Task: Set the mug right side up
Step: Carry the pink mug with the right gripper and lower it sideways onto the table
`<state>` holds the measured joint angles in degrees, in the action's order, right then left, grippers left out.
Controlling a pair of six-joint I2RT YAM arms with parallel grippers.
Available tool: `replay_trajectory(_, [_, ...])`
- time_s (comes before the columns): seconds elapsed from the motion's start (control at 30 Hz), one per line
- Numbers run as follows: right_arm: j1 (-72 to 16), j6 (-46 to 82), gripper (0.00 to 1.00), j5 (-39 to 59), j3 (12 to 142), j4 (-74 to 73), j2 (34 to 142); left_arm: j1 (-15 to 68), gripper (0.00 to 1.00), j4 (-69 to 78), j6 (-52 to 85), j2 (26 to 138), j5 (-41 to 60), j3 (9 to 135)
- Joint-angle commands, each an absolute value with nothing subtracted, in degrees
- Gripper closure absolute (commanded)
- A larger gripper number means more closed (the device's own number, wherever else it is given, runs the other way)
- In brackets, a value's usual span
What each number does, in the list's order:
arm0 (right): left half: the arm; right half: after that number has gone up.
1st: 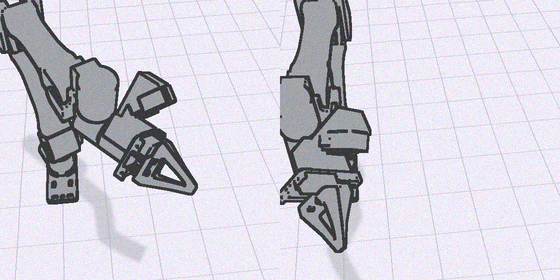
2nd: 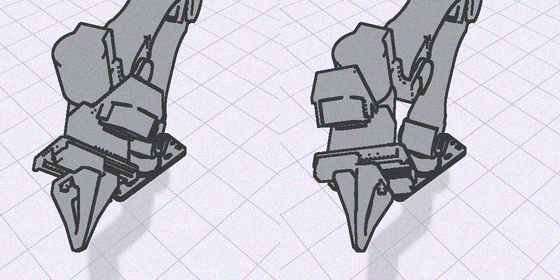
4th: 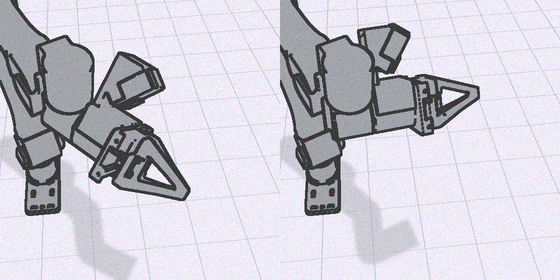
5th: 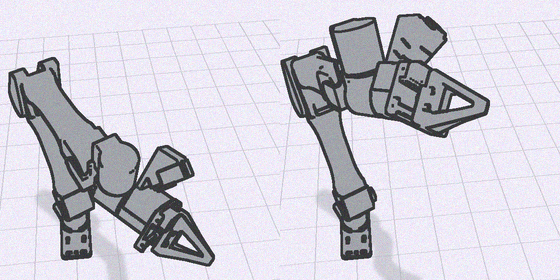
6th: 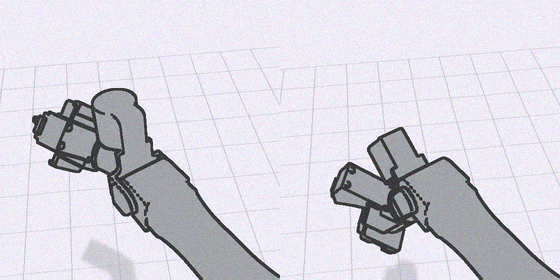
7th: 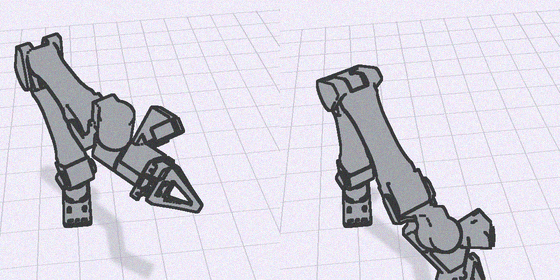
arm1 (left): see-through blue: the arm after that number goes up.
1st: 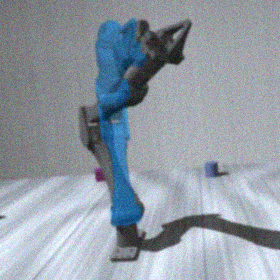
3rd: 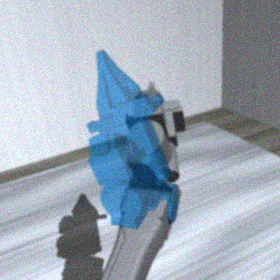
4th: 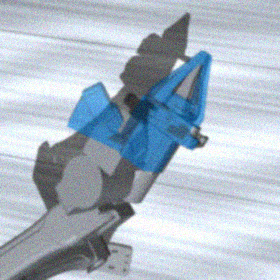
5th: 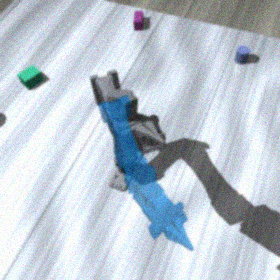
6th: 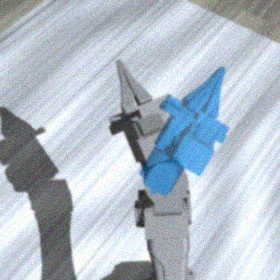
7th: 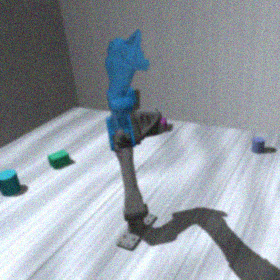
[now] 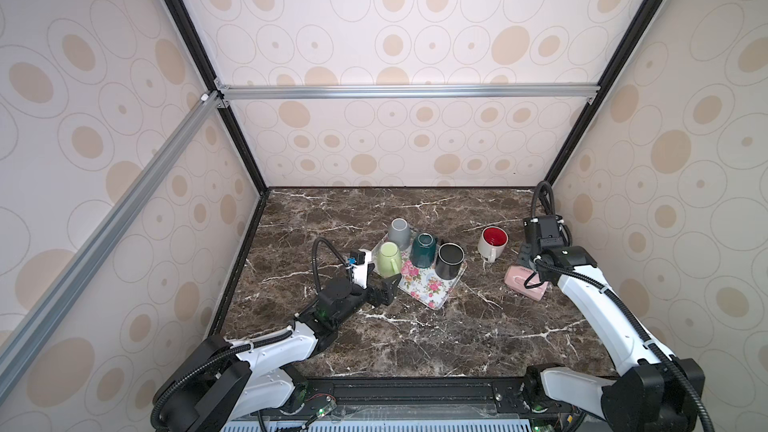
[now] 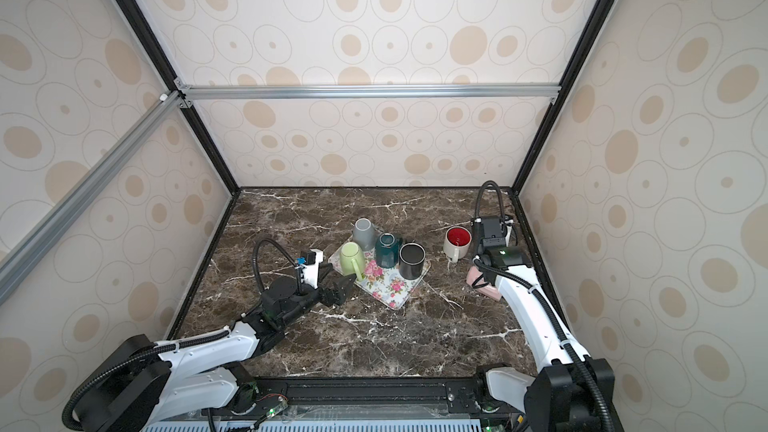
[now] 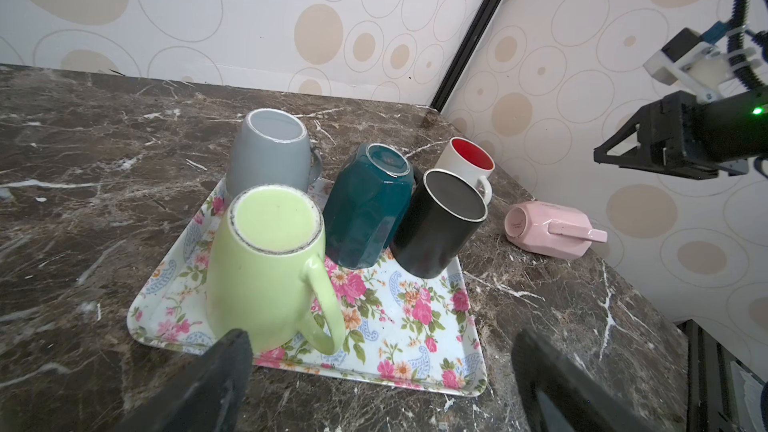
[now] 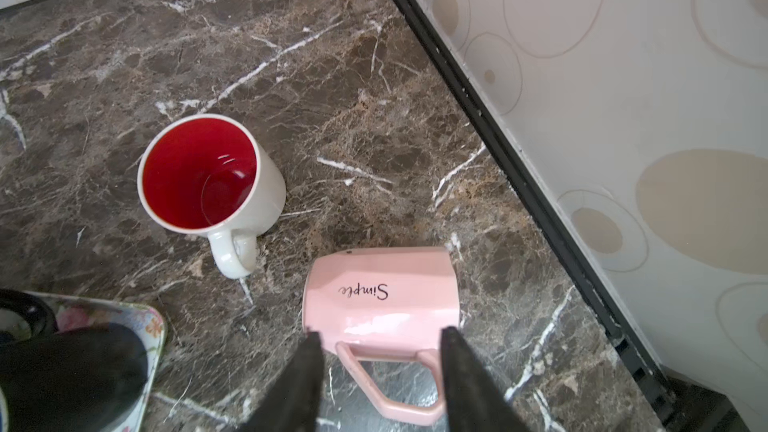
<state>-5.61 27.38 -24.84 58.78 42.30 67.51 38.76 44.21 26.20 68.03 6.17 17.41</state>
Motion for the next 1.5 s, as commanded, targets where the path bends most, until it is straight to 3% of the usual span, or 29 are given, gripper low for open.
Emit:
replay_trajectory(0.0, [-4.48,32.04,0.32,-15.58,59.04,51.96,63.08,38.49,0.02,43.40,24.12,69.97,7.65,20.53])
replay_trajectory(0.13, [-4.48,36.32,0.29,-7.69,51.38,53.26,51.99,38.53,0.02,41.52,24.51,70.92,9.41,22.03])
replay_trajectory(0.23, [-4.52,38.37,0.29,-7.86,46.28,54.44,44.78,38.58,0.02,43.97,25.97,71.10,11.56,21.19])
replay_trajectory(0.57, [-4.53,41.42,0.30,-4.25,32.79,48.13,37.78,39.69,0.02,45.97,27.33,71.05,14.13,21.00])
replay_trajectory(0.8, [-4.48,40.98,0.31,-8.87,31.17,49.51,36.84,40.50,0.02,45.88,26.39,69.08,12.88,20.08])
replay_trajectory(1.1, [-4.48,35.94,0.31,-13.86,28.39,40.83,36.08,40.60,0.02,46.64,26.02,70.64,13.31,20.11])
replay_trajectory(1.47, [-4.31,31.43,0.39,-0.46,23.56,20.66,43.20,40.60,0.02,46.32,25.58,71.76,13.23,20.46])
